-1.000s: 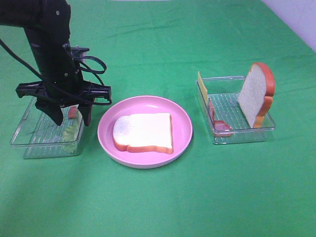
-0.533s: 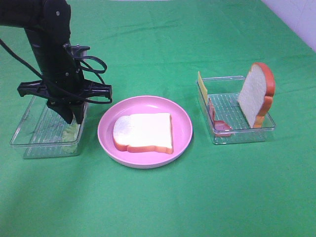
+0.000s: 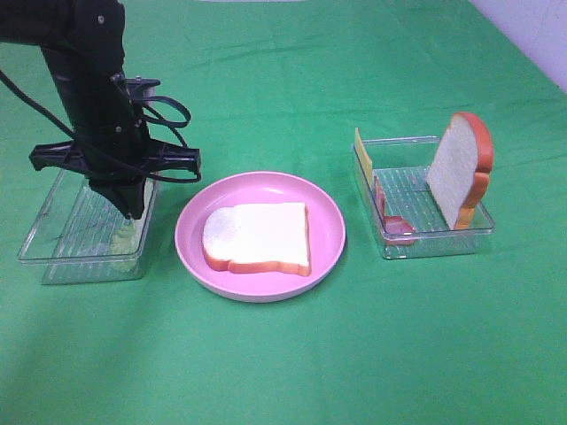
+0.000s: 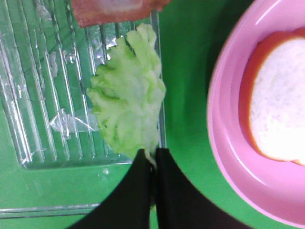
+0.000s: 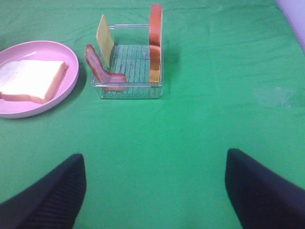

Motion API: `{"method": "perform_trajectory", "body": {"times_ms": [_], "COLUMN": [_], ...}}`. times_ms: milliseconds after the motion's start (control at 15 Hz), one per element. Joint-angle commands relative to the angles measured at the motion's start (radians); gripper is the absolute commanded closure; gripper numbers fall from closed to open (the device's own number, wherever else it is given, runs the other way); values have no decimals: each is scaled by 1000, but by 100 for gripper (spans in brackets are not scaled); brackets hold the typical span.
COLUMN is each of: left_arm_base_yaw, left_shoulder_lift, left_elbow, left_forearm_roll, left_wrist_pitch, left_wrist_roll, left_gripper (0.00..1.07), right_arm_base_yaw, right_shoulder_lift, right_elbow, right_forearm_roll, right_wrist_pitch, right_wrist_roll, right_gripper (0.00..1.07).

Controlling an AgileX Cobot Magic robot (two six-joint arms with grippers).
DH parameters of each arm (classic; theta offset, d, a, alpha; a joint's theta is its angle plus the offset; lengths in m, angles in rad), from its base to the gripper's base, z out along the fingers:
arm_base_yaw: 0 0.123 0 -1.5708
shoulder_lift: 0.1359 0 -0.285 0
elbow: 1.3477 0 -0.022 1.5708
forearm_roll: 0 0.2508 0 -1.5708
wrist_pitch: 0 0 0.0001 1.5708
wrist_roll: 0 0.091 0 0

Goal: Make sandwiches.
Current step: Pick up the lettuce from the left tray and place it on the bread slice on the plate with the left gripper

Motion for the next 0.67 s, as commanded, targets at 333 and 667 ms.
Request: {"method": "perform_trajectory", "body": {"times_ms": [333,667], "left_arm_base_yaw": [0,-23], "left_shoulder_lift": [-178,-178], "left_elbow": [-25,-25], "left_forearm_roll": [-188,-619], "left_wrist_pitch": [-21,-150], "left_wrist_roll": [104,444], "left_gripper": [107,107], "right_arm_base_yaw": [-5,-5], "right_shoulder_lift": [-8,-8], "right_elbow": [3,3], "right_forearm_roll": [0,1], "right_wrist_pitch": [-9,-9], "right_wrist_roll": [-2,-2], "right_gripper": [31,31]}}
